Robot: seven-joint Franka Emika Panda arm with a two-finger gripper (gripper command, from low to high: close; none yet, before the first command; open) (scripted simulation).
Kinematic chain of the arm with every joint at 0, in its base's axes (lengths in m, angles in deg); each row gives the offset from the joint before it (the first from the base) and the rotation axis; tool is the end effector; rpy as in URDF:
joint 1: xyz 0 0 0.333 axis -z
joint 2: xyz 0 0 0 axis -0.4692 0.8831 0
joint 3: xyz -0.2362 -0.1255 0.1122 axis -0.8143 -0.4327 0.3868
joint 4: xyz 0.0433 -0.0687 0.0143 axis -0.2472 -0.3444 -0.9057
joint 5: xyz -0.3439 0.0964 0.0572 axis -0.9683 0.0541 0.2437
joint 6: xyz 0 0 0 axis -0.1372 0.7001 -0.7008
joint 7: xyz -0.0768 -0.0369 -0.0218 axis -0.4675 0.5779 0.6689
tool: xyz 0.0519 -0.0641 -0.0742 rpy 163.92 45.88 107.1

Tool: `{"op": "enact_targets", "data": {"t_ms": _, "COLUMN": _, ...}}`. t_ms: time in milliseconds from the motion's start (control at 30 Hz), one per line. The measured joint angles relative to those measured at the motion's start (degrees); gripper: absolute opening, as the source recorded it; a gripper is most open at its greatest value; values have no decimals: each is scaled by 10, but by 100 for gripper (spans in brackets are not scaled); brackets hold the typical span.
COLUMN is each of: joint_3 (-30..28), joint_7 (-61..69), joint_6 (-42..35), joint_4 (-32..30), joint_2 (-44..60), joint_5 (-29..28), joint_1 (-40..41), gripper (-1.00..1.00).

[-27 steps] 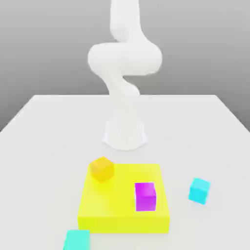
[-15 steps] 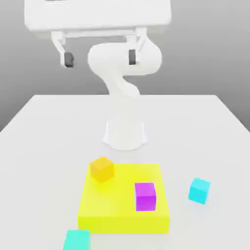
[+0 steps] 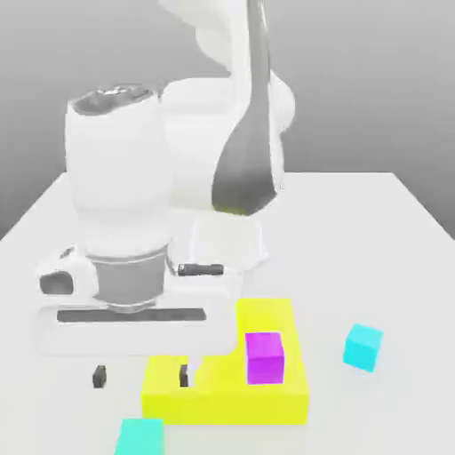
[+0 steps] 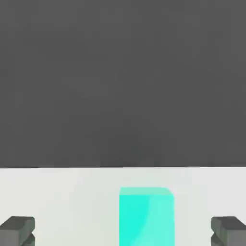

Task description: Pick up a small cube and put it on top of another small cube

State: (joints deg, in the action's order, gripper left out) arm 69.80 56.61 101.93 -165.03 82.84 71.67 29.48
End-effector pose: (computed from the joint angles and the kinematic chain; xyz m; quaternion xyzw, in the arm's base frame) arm 0.4872 -0.0985 0.2206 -0.9221 0.3865 -0.0165 0.0107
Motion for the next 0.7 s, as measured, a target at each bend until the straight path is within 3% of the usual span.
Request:
{"op": "enact_targets", "data": {"t_ms": 167, "joint_3": 18, "joint_7": 21, "joint_6": 68, "joint_4": 14, "joint_2": 103, "joint_5": 20, "joint_1": 19, "gripper": 0}}
{"op": "enact_targets", "data": {"t_ms": 200, "joint_3": 23, "joint_7": 24, "joint_6": 81, "joint_4": 17, "joint_2": 119, "joint_5": 24, "joint_1": 23, "gripper": -100}}
{"op": "enact_targets", "data": {"t_ms": 400, "joint_3": 26, "joint_7": 25, "joint_6": 86, "joint_4": 19, "joint_2": 127, "joint_5": 26, "joint_1": 26, "gripper": -100}}
{"op": "enact_targets", "data": {"t_ms": 567, "joint_3": 7, "joint_7": 7, "joint_6": 26, "joint_4": 3, "joint_2": 50, "joint_5": 1, "joint_1": 12, "gripper": -100}}
{"op": "enact_targets", "data": {"t_ms": 700, "joint_3": 58, "joint_7": 49, "joint_6": 13, "joint_4": -48, "joint_2": -19, "joint_5": -18, "joint_1": -34, "gripper": -100}}
